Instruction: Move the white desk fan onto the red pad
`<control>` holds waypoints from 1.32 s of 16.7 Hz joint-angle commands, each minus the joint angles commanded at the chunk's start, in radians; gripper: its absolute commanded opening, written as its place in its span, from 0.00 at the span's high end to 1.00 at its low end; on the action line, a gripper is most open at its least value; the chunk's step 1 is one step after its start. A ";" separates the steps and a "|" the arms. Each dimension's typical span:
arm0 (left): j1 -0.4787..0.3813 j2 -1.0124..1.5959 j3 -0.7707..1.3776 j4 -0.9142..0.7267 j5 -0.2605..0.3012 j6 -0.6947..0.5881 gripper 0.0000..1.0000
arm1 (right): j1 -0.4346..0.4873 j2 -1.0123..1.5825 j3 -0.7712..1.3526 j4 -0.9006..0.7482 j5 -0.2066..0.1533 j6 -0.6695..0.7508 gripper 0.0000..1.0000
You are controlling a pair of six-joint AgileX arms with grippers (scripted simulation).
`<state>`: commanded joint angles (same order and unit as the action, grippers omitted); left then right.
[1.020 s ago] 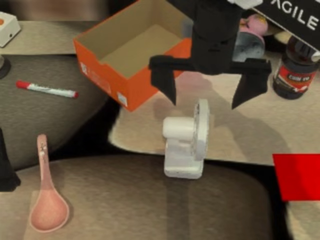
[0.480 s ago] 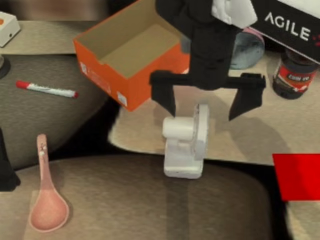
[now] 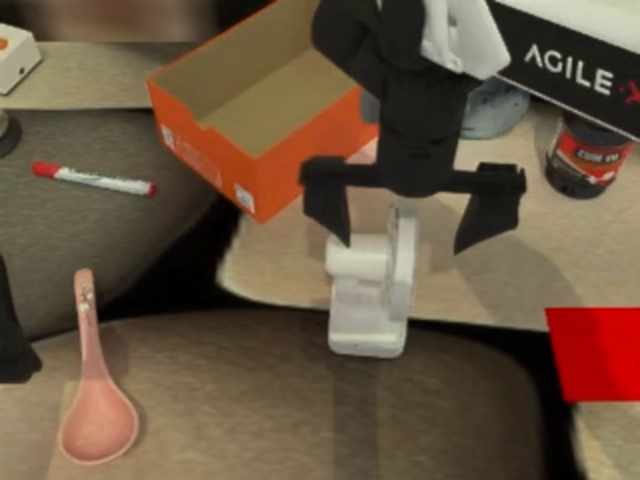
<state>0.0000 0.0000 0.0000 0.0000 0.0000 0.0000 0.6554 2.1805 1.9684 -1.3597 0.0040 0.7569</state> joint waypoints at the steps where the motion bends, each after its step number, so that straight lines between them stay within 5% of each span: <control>1: 0.000 0.000 0.000 0.000 0.000 0.000 0.00 | 0.000 0.000 0.000 0.000 0.000 0.000 0.15; 12: 0.000 0.000 0.000 0.000 0.000 0.000 0.00 | 0.000 0.000 0.000 0.000 0.000 0.000 0.98; 22: 0.000 0.000 0.000 0.000 0.000 0.000 0.00 | -0.001 -0.005 0.005 -0.003 0.000 0.001 1.00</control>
<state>0.0000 0.0000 0.0000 0.0000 0.0000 0.0000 0.6542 2.1751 1.9738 -1.3624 0.0036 0.7581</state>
